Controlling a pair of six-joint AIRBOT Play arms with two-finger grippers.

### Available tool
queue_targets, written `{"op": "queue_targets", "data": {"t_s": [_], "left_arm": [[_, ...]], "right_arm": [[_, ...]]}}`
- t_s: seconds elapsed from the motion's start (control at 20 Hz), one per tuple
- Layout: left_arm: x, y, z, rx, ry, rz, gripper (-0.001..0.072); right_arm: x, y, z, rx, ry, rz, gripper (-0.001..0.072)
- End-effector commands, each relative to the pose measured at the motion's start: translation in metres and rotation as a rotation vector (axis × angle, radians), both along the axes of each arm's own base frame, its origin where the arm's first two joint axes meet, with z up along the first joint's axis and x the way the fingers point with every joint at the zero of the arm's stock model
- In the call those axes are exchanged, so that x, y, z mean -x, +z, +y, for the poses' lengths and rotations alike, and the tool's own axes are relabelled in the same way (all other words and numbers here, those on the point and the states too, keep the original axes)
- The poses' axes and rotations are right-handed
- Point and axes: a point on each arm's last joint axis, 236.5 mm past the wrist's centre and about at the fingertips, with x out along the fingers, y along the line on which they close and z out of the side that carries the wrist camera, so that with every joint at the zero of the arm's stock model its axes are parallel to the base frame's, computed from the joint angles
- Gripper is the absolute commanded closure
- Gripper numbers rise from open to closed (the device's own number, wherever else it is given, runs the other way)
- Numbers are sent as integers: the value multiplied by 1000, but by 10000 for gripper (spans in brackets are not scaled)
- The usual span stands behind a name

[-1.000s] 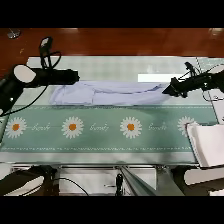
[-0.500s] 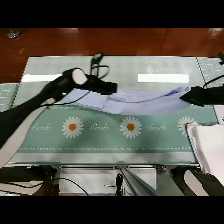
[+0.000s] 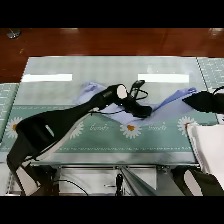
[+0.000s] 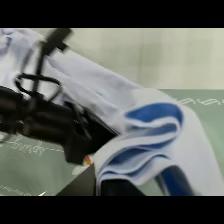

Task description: Fold the shirts.

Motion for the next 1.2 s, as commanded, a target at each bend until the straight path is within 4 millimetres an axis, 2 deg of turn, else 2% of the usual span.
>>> {"op": "queue_targets", "data": {"t_s": [0.0,0.05,0.1,0.2,0.25,0.3,0.4,0.5,0.55,0.65,0.7,0.75,0.85,0.9,1.0,1.15], "left_arm": [[33,4,-15,20,-66,88,688],[22,16,-9,33,-65,84,688],[1,30,-1,57,-50,56,689],[-61,66,32,106,62,0,689],[-96,85,61,124,136,-32,689],[-126,104,92,138,203,-55,689],[-176,150,174,163,341,-115,689],[-207,199,257,152,474,-234,689],[-214,228,300,138,543,-310,689],[-206,287,367,127,639,-477,688],[-194,314,388,123,664,-557,688],[-176,339,404,115,679,-641,689],[-134,372,417,98,681,-767,688],[-113,380,417,93,674,-808,688],[-75,379,410,94,667,-839,688],[-39,351,404,89,670,-812,688]], "right_arm": [[0,5,11,-8,27,-27,689],[1,5,15,-9,39,-27,690],[1,6,16,-12,41,-25,689],[0,9,18,-22,42,-30,689],[-2,14,21,-39,48,-36,689],[-6,21,25,-60,56,-45,689],[-16,37,37,-126,92,-60,689],[-28,50,59,-157,173,-76,689],[-35,53,75,-155,220,-79,690],[-54,52,120,-163,323,-70,689],[-64,47,148,-164,372,-56,689],[-74,39,174,-157,414,-41,689],[-92,14,230,-141,505,0,689],[-102,-1,251,-122,534,13,689],[-121,-40,285,-81,556,60,689],[-135,-91,321,-73,575,141,689]]}}
